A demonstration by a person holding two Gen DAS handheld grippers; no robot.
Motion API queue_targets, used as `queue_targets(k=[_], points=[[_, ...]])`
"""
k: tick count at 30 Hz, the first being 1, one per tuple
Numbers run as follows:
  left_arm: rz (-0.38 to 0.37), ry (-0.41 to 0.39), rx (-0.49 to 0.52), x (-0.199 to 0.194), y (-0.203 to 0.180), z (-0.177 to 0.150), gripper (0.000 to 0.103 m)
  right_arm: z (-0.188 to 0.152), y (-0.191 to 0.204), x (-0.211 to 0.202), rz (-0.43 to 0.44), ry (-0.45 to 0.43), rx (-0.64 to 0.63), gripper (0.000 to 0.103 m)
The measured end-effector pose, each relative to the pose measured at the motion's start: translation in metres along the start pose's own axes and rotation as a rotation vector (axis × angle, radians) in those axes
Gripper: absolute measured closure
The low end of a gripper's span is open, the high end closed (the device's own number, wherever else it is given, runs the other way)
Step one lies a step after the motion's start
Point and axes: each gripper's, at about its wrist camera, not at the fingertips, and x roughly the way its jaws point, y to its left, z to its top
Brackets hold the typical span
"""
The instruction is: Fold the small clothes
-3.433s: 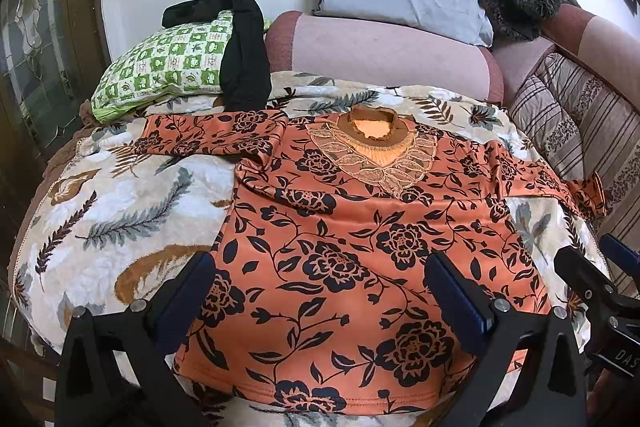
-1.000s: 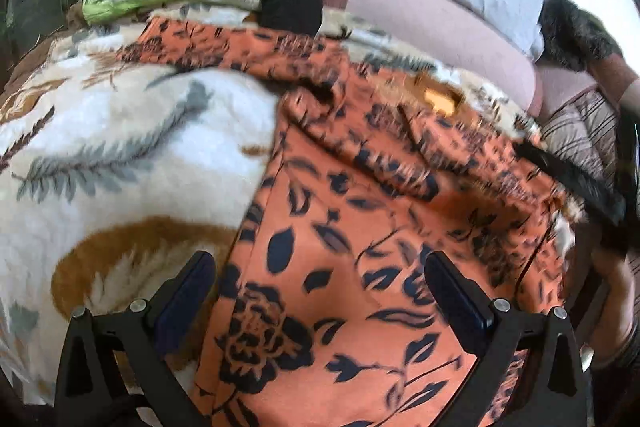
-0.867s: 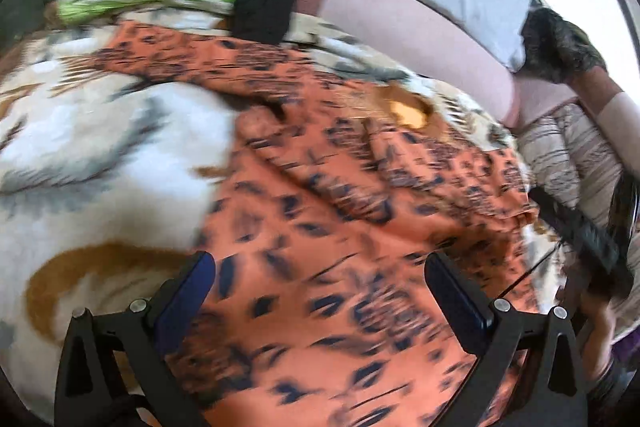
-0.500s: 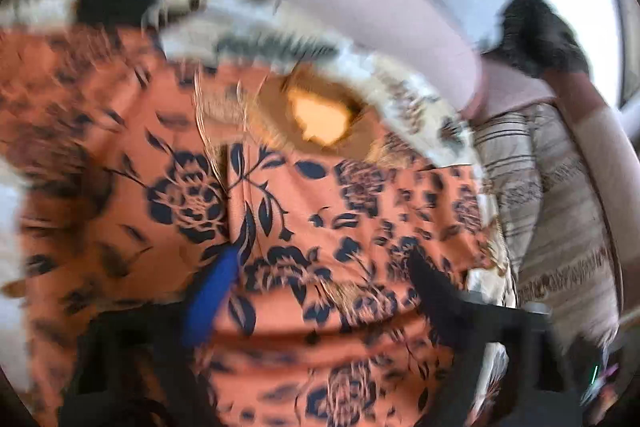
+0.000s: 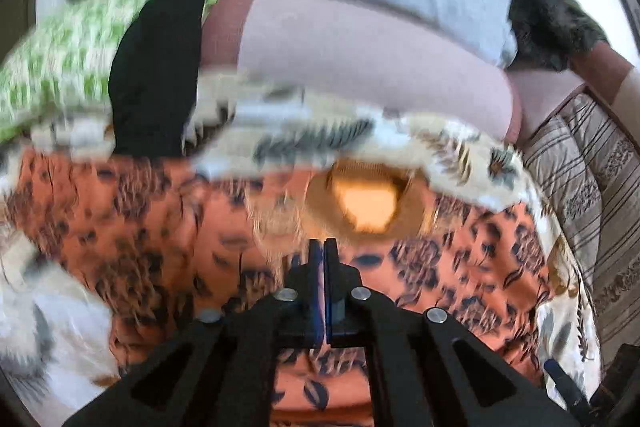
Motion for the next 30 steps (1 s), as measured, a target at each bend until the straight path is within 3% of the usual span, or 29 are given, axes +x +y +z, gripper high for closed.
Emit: queue_targets(k=[1,3,5,6,7,9,11,12,13,15,18,23,25,27,30], points=[[-0.031,0.070,-0.034,0.016,0.008,-0.009,0.102,0.000,-0.001,0.002,0.005,0.006,0.010,0.000],[-0.067,0.119,-0.077,0.028,0.016,-0.019,0.099,-0.002,-0.001,0.006,0.008,0.023,0.016,0.000],[-0.149,0.146,-0.112,0.035,0.015,-0.024,0.067,-0.004,0.000,0.007,0.009,0.030,0.009,0.000],[-0.163,0.147,-0.125,0.037,0.014,-0.024,0.041,-0.004,0.000,0.008,0.010,0.032,0.010,0.000],[-0.160,0.139,-0.134,0.039,0.013,-0.024,0.034,-0.004,0.000,0.008,0.009,0.035,0.012,0.000],[-0.133,0.154,-0.136,0.048,0.011,-0.024,0.034,-0.005,-0.001,0.010,0.011,0.037,0.015,0.000],[-0.122,0.207,-0.180,0.059,0.016,-0.028,0.044,-0.005,-0.002,0.010,0.013,0.039,0.019,0.000],[-0.120,0.220,-0.189,0.062,0.018,-0.032,0.066,-0.005,-0.002,0.010,0.016,0.041,0.021,0.000],[-0.070,0.215,-0.161,0.062,0.017,-0.034,0.088,-0.005,-0.003,0.011,0.018,0.042,0.024,0.000],[-0.075,0.219,-0.160,0.065,0.021,-0.035,0.095,-0.005,-0.004,0.012,0.021,0.047,0.031,0.000],[-0.038,0.174,-0.116,0.053,0.016,-0.025,0.098,-0.005,-0.005,0.014,0.023,0.051,0.039,0.000],[0.093,-0.116,0.086,-0.012,-0.014,0.005,0.098,-0.005,-0.010,0.015,0.018,0.055,0.057,0.000],[0.135,-0.161,0.111,-0.023,-0.007,0.008,0.098,-0.005,-0.012,0.016,0.018,0.058,0.063,0.000],[0.129,-0.081,0.087,-0.002,0.007,0.006,0.097,-0.006,-0.013,0.018,0.018,0.063,0.065,0.000],[0.221,0.050,0.066,0.050,0.030,-0.012,0.096,-0.006,-0.014,0.021,0.016,0.072,0.067,0.000]])
